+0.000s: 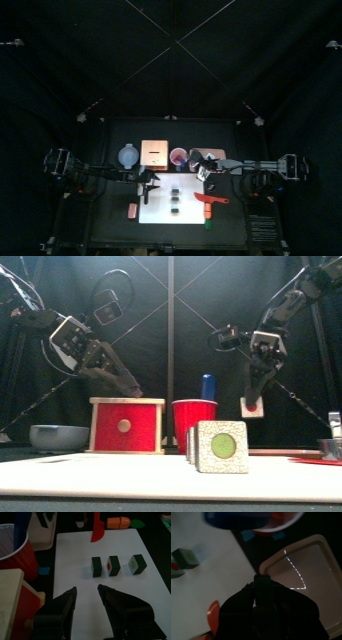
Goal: Place sushi on board then cut the sushi with the knife then place the pieces on the plate
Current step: Place the 4 sushi pieces on the plate
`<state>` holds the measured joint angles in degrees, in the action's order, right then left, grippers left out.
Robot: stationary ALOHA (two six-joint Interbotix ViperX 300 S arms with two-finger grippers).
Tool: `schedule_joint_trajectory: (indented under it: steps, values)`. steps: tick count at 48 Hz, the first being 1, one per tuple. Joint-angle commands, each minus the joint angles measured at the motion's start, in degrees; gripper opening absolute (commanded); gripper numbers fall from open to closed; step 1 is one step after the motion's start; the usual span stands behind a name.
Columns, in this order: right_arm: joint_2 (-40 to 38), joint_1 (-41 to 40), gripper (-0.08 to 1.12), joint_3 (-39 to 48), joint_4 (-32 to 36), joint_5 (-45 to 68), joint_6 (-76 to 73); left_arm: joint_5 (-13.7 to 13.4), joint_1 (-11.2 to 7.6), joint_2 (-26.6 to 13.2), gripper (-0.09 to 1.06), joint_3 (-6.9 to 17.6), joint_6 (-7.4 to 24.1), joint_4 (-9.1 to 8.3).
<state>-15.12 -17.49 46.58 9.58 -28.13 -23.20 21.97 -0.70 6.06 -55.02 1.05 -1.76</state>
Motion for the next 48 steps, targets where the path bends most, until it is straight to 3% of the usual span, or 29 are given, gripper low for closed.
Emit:
schedule_joint_trajectory:
  steps: [1,13,29,41,48]
  values:
    - [0.26,-2.72,0.61,-0.09,1.58,2.37,-0.18,0.18,0.18,0.53,0.79,0.62,0.0,0.0]
    - [2.81,-5.8,0.75,0.62,2.55,5.01,-0.09,0.18,0.26,0.44,0.79,0.35,-0.18,0.0]
    - [0.7,-4.66,0.76,0.62,0.97,3.69,-0.35,0.09,0.26,0.44,0.79,0.35,-0.18,0.0]
    - [-1.85,9.67,0.76,-0.62,-3.69,2.9,-0.35,0.0,0.26,0.44,0.79,0.26,-0.18,0.0]
    - [0.88,18.02,0.76,-3.87,-3.25,4.31,-0.26,-0.09,0.26,0.44,0.79,0.26,-0.26,0.0]
